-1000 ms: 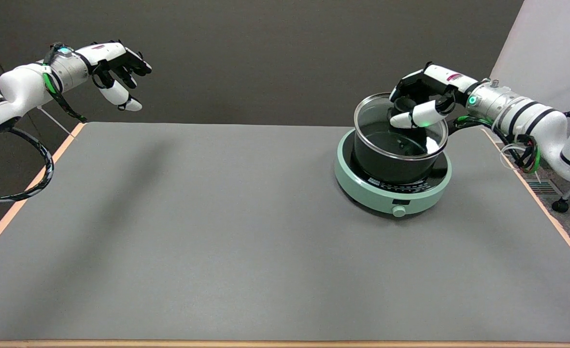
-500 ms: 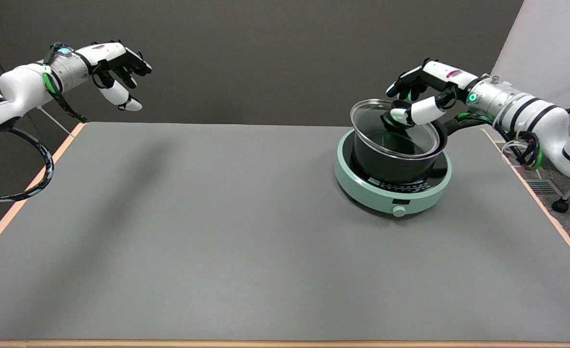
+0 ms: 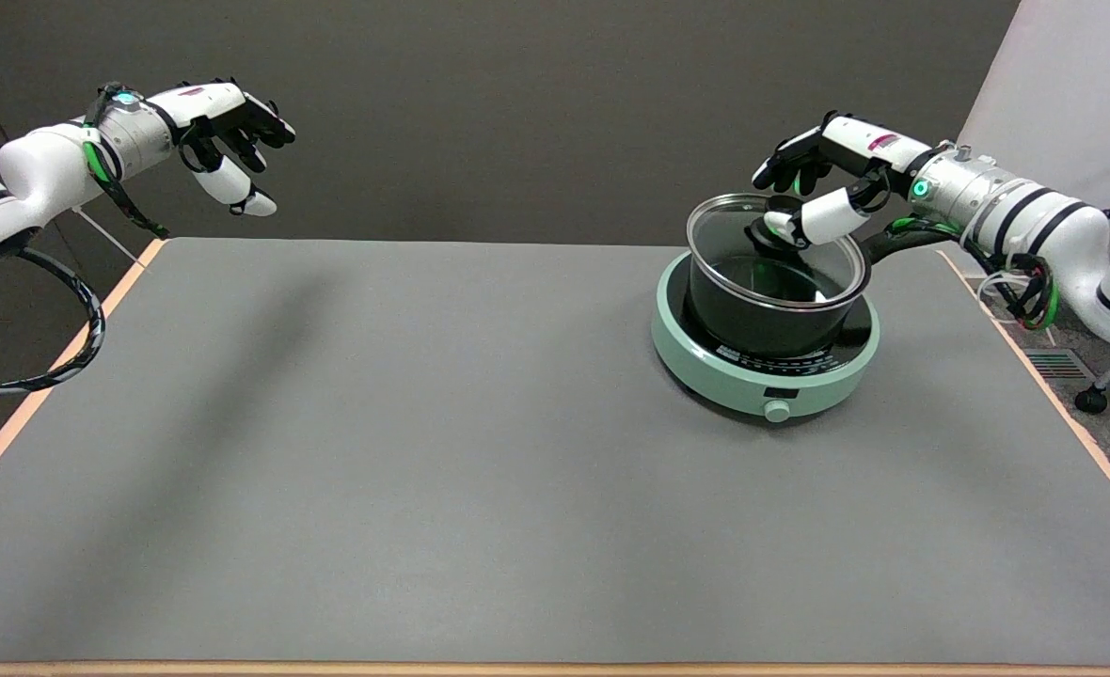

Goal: Place the pot lid onto the pot.

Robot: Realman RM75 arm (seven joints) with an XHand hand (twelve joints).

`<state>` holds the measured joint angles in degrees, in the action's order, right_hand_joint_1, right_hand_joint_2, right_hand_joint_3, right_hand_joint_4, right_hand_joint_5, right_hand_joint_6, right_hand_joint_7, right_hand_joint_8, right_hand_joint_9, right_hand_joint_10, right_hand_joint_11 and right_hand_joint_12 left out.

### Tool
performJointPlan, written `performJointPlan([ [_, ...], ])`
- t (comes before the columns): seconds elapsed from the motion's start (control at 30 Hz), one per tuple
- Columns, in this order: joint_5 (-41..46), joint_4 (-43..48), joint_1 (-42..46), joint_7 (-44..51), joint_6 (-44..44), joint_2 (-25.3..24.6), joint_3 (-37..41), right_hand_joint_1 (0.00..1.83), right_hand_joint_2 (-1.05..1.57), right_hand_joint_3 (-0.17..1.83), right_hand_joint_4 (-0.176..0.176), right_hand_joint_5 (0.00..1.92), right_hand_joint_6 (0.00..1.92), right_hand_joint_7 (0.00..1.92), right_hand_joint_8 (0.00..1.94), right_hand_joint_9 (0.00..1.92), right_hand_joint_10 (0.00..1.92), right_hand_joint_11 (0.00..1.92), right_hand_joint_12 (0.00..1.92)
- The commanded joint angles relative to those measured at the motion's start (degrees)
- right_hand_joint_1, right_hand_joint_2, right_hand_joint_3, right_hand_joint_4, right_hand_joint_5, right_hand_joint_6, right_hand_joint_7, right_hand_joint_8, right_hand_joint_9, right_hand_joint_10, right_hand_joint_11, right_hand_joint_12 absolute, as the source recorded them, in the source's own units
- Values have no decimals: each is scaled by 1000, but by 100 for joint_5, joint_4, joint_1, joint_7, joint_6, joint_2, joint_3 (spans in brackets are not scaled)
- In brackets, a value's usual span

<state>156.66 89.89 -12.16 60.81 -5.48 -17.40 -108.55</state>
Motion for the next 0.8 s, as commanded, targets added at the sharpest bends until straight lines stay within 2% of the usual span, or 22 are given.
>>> performJointPlan([
  [0.03, -292, -44, 22, 18, -52, -5, 38, 1051, 633, 838, -176, 691, 451, 542, 1123, 466, 1658, -1, 1921],
  [0.07, -356, -66, 22, 17, -75, -5, 37, 1097, 609, 845, -175, 692, 461, 618, 956, 536, 1540, -1, 1921],
  [0.1, -370, -85, 23, 10, -91, -5, 37, 1128, 606, 841, -168, 698, 451, 681, 780, 672, 1293, -1, 1916],
  [0.13, -370, -127, 30, 9, -106, -5, 37, 1137, 606, 904, -175, 679, 478, 727, 638, 726, 1127, 2, 1909],
  [0.17, -370, -170, 31, 2, -112, -5, 37, 1085, 589, 933, -161, 662, 477, 734, 490, 713, 949, 9, 1889],
  [0.2, -370, -187, 38, 3, -114, -5, 37, 1065, 581, 941, -153, 655, 472, 721, 450, 694, 878, 15, 1877],
  [0.37, -370, -321, 46, 26, -120, -5, 45, 1041, 572, 960, -149, 644, 467, 660, 432, 626, 763, 59, 1850],
  [0.8, -370, -308, 71, 18, -95, -5, 121, 1051, 569, 970, -145, 637, 453, 657, 429, 627, 753, 81, 1840],
])
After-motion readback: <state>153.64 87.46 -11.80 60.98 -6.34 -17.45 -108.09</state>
